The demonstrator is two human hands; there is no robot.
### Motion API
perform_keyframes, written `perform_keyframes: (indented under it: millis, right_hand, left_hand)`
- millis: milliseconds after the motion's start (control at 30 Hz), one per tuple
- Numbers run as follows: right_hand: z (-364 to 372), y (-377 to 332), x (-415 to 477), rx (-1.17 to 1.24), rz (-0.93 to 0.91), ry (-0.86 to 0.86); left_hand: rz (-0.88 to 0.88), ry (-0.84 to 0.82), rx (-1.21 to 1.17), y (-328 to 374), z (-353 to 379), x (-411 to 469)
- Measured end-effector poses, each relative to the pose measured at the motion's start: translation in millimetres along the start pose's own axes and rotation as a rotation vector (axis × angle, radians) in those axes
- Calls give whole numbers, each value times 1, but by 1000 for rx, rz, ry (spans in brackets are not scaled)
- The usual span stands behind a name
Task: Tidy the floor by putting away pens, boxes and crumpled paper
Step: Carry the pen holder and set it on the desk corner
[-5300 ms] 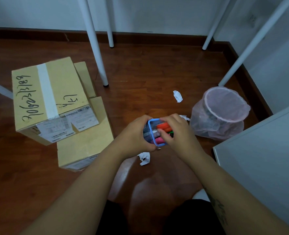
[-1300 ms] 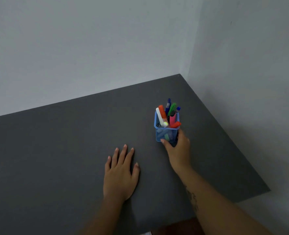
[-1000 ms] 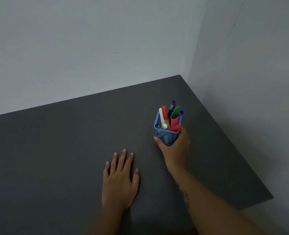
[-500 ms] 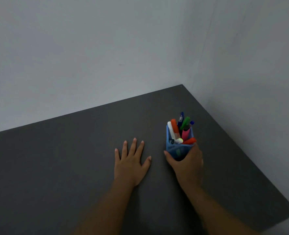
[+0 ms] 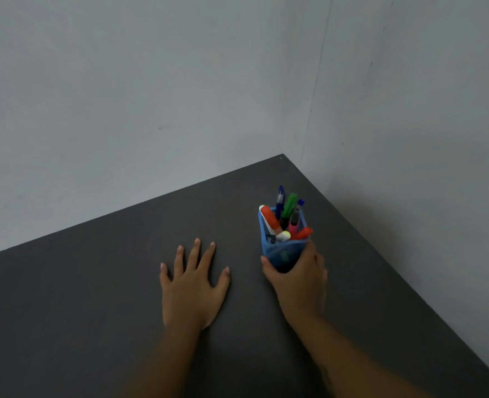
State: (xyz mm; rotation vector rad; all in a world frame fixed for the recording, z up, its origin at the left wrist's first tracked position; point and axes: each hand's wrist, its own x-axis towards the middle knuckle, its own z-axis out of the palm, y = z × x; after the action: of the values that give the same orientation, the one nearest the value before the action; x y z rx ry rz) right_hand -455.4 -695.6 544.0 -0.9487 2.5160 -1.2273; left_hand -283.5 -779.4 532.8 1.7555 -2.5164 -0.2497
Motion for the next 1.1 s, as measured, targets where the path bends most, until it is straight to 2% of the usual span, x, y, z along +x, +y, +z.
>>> perform_keyframes:
  millis: [233, 433, 600, 800, 1100]
  right_hand:
    - [38, -9, 107, 50, -52, 34]
    - [71, -18, 174, 57, -8, 47]
    - [82, -28, 197, 27, -4, 125]
    - [92, -34, 215, -184, -62, 112]
    - [100, -36, 225, -306, -65, 131]
  left_hand:
    - [6, 40, -12, 0, 5, -1]
    - [1, 66, -25, -3, 11, 1]
    - [-5, 54, -17, -4, 13, 4]
    - [0, 51, -11, -2, 9, 2]
    - [2, 53, -3, -1, 8, 2]
